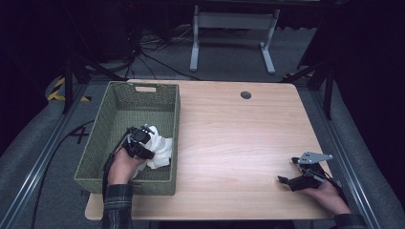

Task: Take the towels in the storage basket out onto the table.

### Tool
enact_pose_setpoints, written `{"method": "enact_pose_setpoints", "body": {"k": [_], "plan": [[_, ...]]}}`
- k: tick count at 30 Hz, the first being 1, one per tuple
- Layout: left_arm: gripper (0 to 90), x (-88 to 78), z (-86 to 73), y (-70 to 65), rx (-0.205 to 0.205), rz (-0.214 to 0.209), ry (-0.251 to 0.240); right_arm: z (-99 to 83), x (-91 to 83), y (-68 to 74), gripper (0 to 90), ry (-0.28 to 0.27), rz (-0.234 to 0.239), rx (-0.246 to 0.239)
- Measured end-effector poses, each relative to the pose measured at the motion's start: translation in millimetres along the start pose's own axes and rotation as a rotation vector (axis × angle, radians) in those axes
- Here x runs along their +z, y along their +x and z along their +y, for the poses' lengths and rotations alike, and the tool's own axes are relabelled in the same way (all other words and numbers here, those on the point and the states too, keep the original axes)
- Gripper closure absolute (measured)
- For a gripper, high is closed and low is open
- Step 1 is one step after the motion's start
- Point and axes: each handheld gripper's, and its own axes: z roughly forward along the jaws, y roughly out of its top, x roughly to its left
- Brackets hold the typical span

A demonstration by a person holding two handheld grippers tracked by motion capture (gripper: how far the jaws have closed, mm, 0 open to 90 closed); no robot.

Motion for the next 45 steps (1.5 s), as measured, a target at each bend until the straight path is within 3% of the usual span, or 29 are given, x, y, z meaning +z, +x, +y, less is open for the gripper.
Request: {"method": "enact_pose_setpoints", "body": {"k": [4,7,19,37,45], "plan": [[70.6,-4.0,0.7,1.5,0.005,-0.007,-0.021,0.0,0.0,0.1,0.2,0.000,0.000,0.001],[70.6,-7.8,0.0,1.9,-0.015,-0.021,-0.055,0.0,0.0,0.0,0.2,0.000,0.000,0.000],[71.6,-26.5,-3.8,7.0,-0.023,-0.079,-0.223,0.0,-0.1,0.1,0.2,0.001,0.002,0.002],[72.7,-58.2,-7.8,6.6,-0.015,-0.086,-0.443,0.1,-0.2,0.0,0.2,0.001,0.002,0.003],[73.6,-77.4,-10.7,5.8,-0.023,-0.118,-0.542,0.1,-0.1,0.0,0.2,0.001,0.002,0.002]]}}
